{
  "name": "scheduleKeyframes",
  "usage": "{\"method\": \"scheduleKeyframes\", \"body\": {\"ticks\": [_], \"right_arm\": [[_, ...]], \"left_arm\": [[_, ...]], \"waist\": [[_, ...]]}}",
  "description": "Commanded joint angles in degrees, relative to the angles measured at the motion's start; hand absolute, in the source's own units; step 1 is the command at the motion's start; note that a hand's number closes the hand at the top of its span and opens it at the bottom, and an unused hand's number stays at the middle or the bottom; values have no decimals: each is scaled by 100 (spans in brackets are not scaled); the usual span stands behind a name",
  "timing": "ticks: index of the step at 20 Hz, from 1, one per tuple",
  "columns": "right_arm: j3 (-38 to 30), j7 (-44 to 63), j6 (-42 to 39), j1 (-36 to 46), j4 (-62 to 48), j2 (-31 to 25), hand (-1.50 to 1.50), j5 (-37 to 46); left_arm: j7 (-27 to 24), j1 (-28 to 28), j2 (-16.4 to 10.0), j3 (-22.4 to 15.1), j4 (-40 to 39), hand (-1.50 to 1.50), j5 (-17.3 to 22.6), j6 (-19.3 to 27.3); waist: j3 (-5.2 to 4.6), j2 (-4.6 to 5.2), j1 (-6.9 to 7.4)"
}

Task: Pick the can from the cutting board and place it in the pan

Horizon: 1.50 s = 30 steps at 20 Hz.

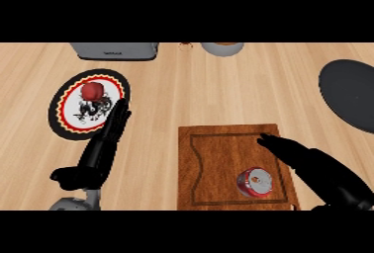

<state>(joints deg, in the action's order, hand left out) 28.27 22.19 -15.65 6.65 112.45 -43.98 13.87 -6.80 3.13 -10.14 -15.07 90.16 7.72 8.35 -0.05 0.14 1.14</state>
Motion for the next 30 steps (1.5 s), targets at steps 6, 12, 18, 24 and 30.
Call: {"method": "scheduleKeyframes", "body": {"ticks": [6,12,18,24,30], "right_arm": [[165,677,-665,184,-343,1313,-150,833],[-303,619,-1077,-226,-62,1510,-150,1133],[-771,58,-1246,49,-758,1848,-150,1163],[-308,50,-982,-49,-1259,2726,-150,2143],[-216,-636,-1292,270,-2248,2480,150,2394]], "left_arm": [[233,-76,170,187,171,0,-154,-128],[-182,-134,409,216,-215,0,-497,-189],[146,-303,401,340,278,0,-431,-295],[352,39,518,525,95,0,-530,-442],[7,-182,471,623,40,0,-494,-551]], "waist": [[5,-16,-97],[5,-18,-115],[6,-18,-97],[5,-16,-108],[5,-10,-67]]}}
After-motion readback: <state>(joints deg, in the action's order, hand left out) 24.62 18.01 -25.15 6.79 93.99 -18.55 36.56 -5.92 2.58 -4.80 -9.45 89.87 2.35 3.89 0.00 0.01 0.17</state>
